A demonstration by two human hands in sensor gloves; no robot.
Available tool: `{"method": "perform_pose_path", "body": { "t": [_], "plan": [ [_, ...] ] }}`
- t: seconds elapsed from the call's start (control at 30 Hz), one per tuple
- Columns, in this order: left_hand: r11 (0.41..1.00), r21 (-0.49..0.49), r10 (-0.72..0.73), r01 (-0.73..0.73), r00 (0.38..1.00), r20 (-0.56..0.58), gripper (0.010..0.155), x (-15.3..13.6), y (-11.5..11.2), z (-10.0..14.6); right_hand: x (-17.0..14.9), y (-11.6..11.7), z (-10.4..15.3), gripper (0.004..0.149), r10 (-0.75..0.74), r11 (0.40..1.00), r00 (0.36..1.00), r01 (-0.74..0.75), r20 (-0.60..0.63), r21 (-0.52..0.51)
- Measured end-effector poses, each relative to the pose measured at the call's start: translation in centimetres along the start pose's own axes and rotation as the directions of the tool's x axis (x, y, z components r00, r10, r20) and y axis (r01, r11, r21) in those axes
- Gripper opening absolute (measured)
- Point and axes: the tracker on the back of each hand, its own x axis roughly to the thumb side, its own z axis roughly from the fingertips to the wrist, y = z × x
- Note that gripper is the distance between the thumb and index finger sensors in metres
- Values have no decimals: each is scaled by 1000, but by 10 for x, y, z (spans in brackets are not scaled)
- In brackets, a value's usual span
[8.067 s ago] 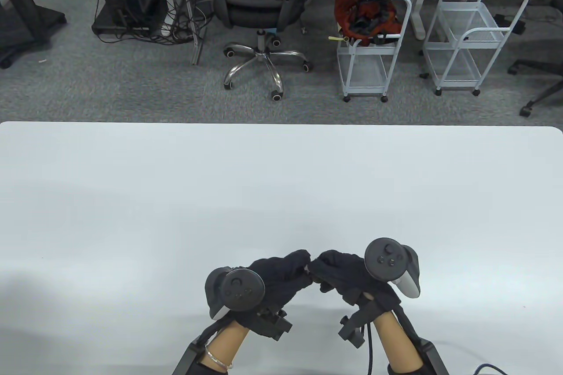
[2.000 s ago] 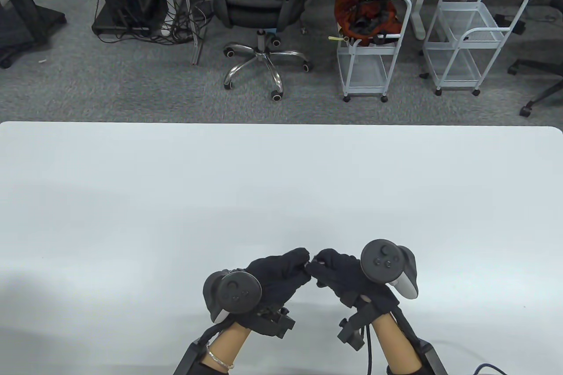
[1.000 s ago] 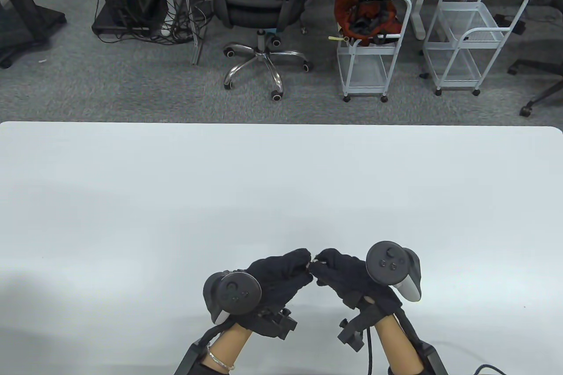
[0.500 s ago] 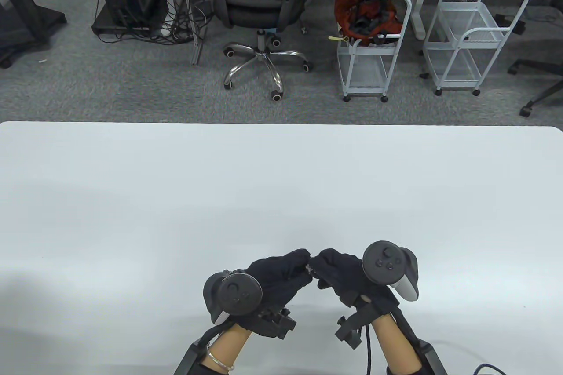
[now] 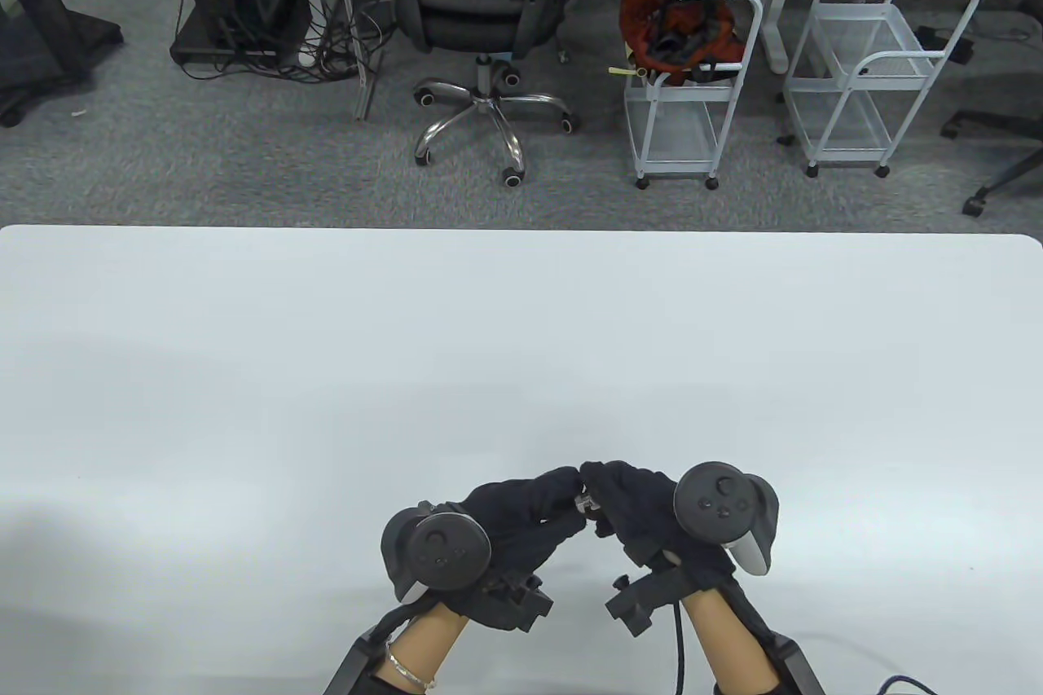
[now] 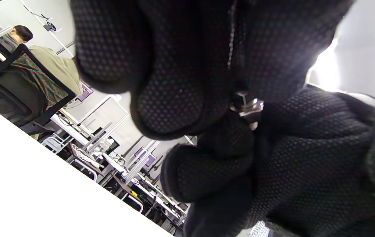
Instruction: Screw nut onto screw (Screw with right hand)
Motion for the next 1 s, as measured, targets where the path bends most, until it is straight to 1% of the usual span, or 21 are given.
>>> {"method": "perform_pose_path", "body": {
  "t": [0.03,0.07,0.1,0.17,0.23,0.27,0.3,0.37,0.4,0.47,0.5,0.53,0.57,0.6,0.7,0.77,0.83,0.87,0.93,0.97,1.0],
  "plan": [
    [1000,-1,-3,4,1000,0,44,0,0,0,0,-1,0,50,-10,999,1000,9,4,39],
    [1000,4,-18,18,1000,-10,44,-1,1,0,0,-2,-1,50,-33,994,999,31,11,109],
    [999,12,-33,33,999,-15,44,-2,2,0,1,-2,-2,50,-68,978,998,64,12,197],
    [999,11,-31,32,999,-19,44,-5,4,-1,1,1,-3,51,-96,947,995,94,-9,307],
    [1000,13,-22,23,1000,-22,44,-5,5,-1,2,2,-2,49,-48,976,999,42,22,215],
    [1000,17,-20,20,1000,-17,44,-5,5,-1,3,3,-2,49,-1,993,999,-4,45,119],
    [1000,8,-6,6,1000,3,44,-4,4,-1,3,5,-1,49,33,999,999,-35,40,31],
    [1000,7,-9,9,1000,2,44,-4,3,0,2,6,1,50,27,998,999,-25,30,-53],
    [1000,8,-10,10,1000,0,44,-3,3,0,1,5,1,50,16,999,1000,-15,23,-41],
    [1000,6,-16,16,1000,-4,44,-3,2,-1,1,2,-1,51,-16,997,1000,14,16,79],
    [999,18,-30,30,999,-12,44,-4,3,-1,1,2,-2,50,-49,988,998,43,36,152],
    [999,23,-35,36,999,-17,44,-5,5,-1,1,2,-3,50,-79,973,996,70,30,221],
    [999,23,-26,27,999,-18,44,-6,5,-1,1,3,-3,50,-94,960,996,89,6,265],
    [1000,24,-17,18,1000,-18,44,-5,6,0,1,4,-3,50,-103,955,995,101,-7,279],
    [1000,18,-14,14,1000,-2,44,-4,5,0,1,5,-2,50,-29,997,1000,28,13,78],
    [1000,12,-6,7,1000,-7,43,-4,3,0,1,5,-1,51,2,1000,1000,-2,10,31],
    [1000,12,-5,6,1000,-18,43,-6,3,-1,1,4,-2,52,-10,996,1000,10,1,83],
    [1000,18,-12,13,999,-29,43,-7,3,0,1,5,-3,52,-33,989,999,33,3,147],
    [1000,23,-20,20,999,-29,43,-8,4,0,2,6,-4,52,-70,953,997,73,-22,295],
    [1000,23,-17,17,999,-28,43,-8,5,0,1,6,-4,51,-75,952,997,79,-24,296],
    [1000,26,-13,14,1000,-26,43,-7,5,0,1,5,-3,50,-72,973,997,72,-9,220]
  ]
}}
